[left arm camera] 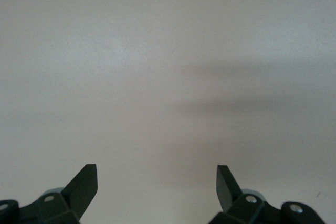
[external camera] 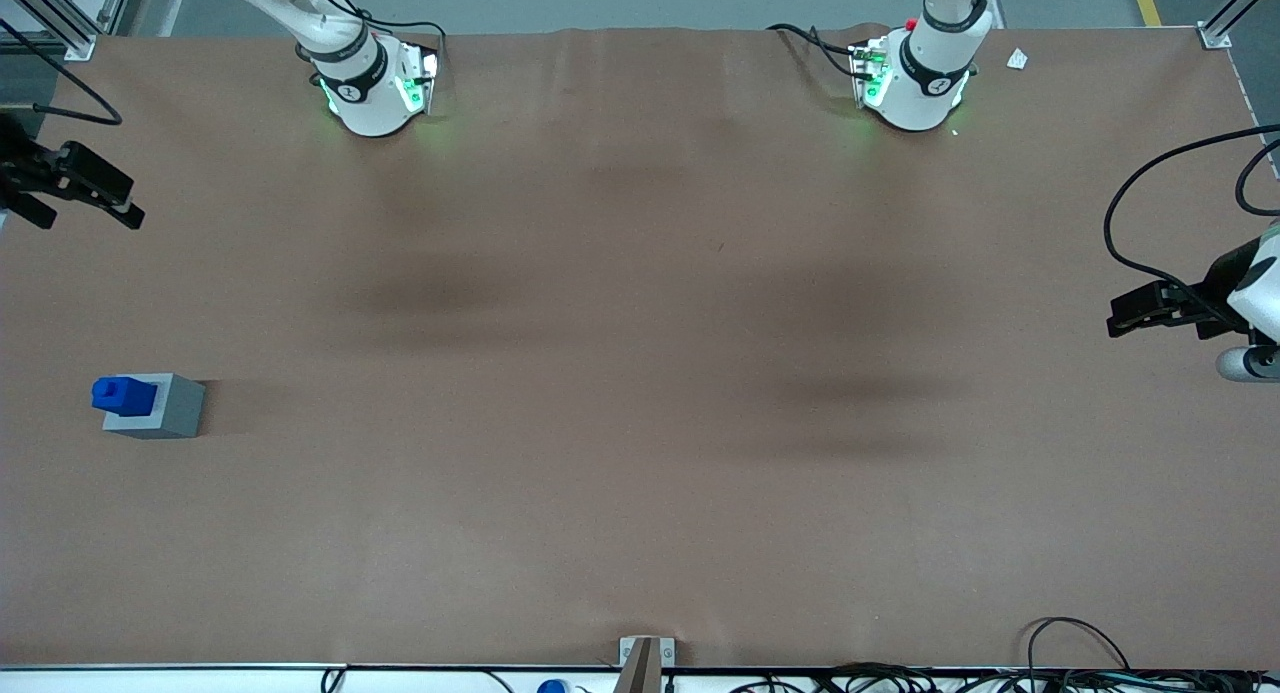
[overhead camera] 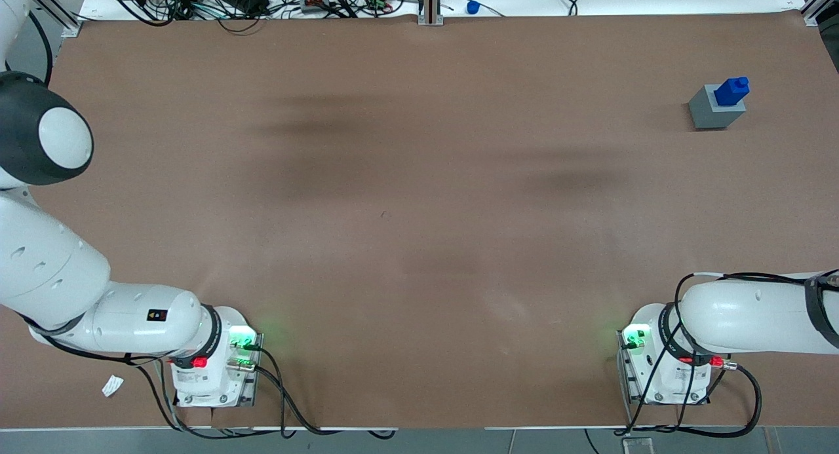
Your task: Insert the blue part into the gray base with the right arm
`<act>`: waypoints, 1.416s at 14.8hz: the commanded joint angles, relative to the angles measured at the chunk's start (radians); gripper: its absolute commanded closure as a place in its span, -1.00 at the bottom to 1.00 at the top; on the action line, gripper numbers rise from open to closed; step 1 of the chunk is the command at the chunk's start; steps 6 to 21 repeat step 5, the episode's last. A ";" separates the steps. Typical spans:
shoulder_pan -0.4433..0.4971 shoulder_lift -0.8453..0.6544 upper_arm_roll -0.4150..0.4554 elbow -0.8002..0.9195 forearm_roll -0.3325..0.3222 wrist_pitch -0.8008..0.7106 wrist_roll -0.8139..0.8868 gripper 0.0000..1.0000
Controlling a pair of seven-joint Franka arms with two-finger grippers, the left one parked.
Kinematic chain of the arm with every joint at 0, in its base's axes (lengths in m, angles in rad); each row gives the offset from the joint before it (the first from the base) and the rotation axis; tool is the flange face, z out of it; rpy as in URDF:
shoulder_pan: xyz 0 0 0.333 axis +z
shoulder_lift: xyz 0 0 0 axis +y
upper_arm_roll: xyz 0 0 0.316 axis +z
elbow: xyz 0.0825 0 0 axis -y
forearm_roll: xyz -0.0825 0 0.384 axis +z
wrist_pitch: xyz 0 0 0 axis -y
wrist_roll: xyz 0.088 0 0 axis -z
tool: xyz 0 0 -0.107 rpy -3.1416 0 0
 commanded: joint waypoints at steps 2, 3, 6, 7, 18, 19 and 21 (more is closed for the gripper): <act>-0.001 -0.001 0.001 0.020 -0.015 -0.026 0.015 -1.00; -0.004 -0.001 0.001 0.021 -0.015 -0.029 0.021 -1.00; -0.007 0.003 0.001 0.024 -0.015 -0.029 0.010 -1.00; -0.007 0.003 0.001 0.024 -0.015 -0.029 0.010 -1.00; -0.007 0.003 0.001 0.024 -0.015 -0.029 0.010 -1.00; -0.007 0.003 0.001 0.024 -0.015 -0.029 0.010 -1.00; -0.007 0.003 0.001 0.024 -0.015 -0.029 0.010 -1.00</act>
